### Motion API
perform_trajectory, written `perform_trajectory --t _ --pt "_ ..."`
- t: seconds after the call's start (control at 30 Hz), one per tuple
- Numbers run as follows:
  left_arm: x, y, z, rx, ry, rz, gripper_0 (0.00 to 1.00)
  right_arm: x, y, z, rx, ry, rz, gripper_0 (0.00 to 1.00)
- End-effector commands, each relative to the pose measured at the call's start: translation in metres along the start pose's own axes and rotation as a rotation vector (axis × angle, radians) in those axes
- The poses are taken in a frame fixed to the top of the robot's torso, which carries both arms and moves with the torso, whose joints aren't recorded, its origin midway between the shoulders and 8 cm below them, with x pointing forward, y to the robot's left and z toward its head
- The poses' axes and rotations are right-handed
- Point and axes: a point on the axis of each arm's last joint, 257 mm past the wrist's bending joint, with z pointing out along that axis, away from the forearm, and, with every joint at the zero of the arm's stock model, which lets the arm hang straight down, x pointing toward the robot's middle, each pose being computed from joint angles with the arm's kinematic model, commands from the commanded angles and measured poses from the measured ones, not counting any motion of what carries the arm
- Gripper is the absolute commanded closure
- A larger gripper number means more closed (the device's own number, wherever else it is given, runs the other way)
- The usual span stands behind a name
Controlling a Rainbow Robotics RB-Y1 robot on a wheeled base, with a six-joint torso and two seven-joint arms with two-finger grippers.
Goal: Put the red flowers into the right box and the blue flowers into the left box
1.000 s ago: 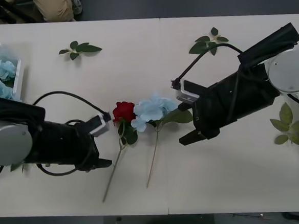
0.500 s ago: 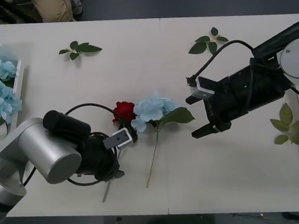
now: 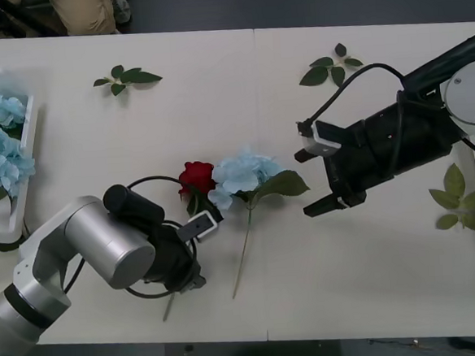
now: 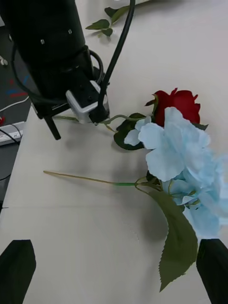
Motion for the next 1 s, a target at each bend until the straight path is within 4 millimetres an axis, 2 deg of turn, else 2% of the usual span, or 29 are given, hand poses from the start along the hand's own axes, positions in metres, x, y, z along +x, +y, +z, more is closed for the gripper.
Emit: perform_trajectory --t 0.03,0.3,0.37,0.47,0.53,0.6,0.63,0.77,0.93,1.0 --pt "-0.011 0.013 -0.001 -0.033 -0.016 -0.032 0.0 0.003 0.0 -0.007 0.003 0.009 -0.025 0.0" --pt "-0.006 0.027 0.003 -0.131 0.028 0.061 0.0 0.002 0.0 -0.008 0.005 0.007 -0.026 0.0" --pt "-0.004 0.03 0.004 -0.158 0.042 0.088 0.1 0.002 0.0 -0.008 0.005 0.007 -0.027 0.0" --pt "-0.004 0.034 0.005 -0.191 0.05 0.114 0.34 0.001 0.0 -0.008 0.003 0.002 -0.025 0.0" --pt "-0.005 0.034 0.005 -0.191 0.045 0.112 0.54 0.0 0.0 -0.008 0.002 0.0 -0.025 0.0" --pt "-0.005 0.034 0.005 -0.193 0.045 0.11 0.81 0.0 0.001 -0.007 0.0 0.0 -0.025 0.0" --pt "-0.006 0.035 0.005 -0.194 0.044 0.108 0.89 -0.001 0.0 -0.008 0.002 -0.003 -0.024 0.0" --pt "-0.003 0.037 0.004 -0.199 0.049 0.105 0.96 0.0 0.001 -0.008 0.001 -0.002 -0.024 0.0" --pt "0.002 0.043 0.002 -0.211 0.058 0.105 0.99 -0.002 0.001 -0.008 0.001 -0.007 -0.023 0.0" --pt "0.006 0.052 -0.001 -0.222 0.062 0.096 0.99 -0.002 0.0 -0.008 0.004 -0.009 -0.023 0.0"
